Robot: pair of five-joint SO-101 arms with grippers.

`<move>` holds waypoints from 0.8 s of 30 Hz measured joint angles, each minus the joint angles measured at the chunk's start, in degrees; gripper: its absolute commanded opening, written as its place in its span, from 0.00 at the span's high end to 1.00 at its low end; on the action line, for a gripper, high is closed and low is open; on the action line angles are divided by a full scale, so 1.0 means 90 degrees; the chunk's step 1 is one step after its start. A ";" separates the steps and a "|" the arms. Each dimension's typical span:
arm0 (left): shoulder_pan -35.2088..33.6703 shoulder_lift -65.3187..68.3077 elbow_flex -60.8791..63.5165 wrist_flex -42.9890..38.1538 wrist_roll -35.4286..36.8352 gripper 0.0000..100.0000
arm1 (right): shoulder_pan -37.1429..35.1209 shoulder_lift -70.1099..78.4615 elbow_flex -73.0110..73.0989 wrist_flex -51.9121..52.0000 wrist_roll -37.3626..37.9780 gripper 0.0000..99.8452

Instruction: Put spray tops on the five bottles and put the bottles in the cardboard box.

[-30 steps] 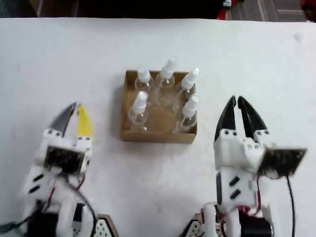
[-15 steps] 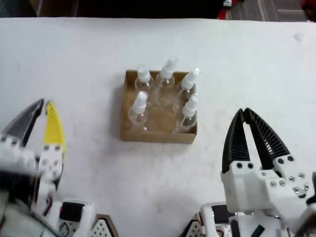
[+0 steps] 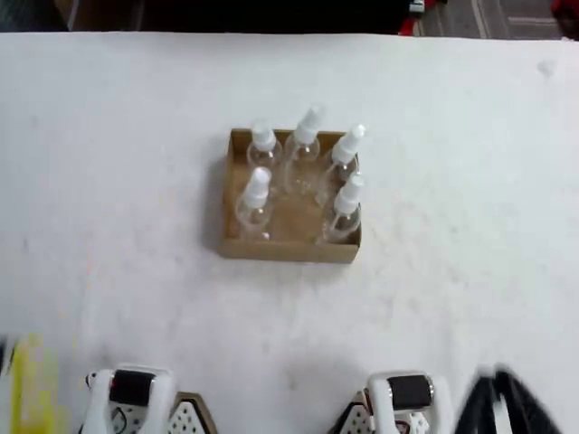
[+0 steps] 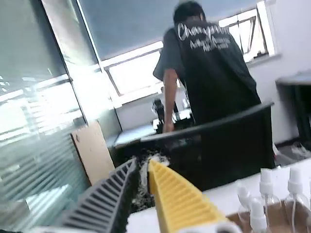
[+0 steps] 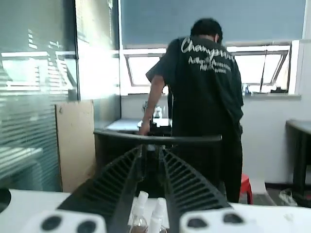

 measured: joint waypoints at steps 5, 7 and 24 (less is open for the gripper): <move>0.0000 -0.1631 -0.0020 -0.0078 -0.0010 0.96 | 0.0000 -0.1250 -0.0098 0.0000 0.0000 0.98; 0.0000 -0.2081 -0.0068 -0.0107 -0.0010 0.96 | -0.0029 -0.1582 -0.0107 0.0010 0.0000 0.98; 0.0010 -0.2120 0.1114 0.0342 -0.0010 0.96 | 0.0479 -0.1631 0.1104 0.0039 0.0000 0.98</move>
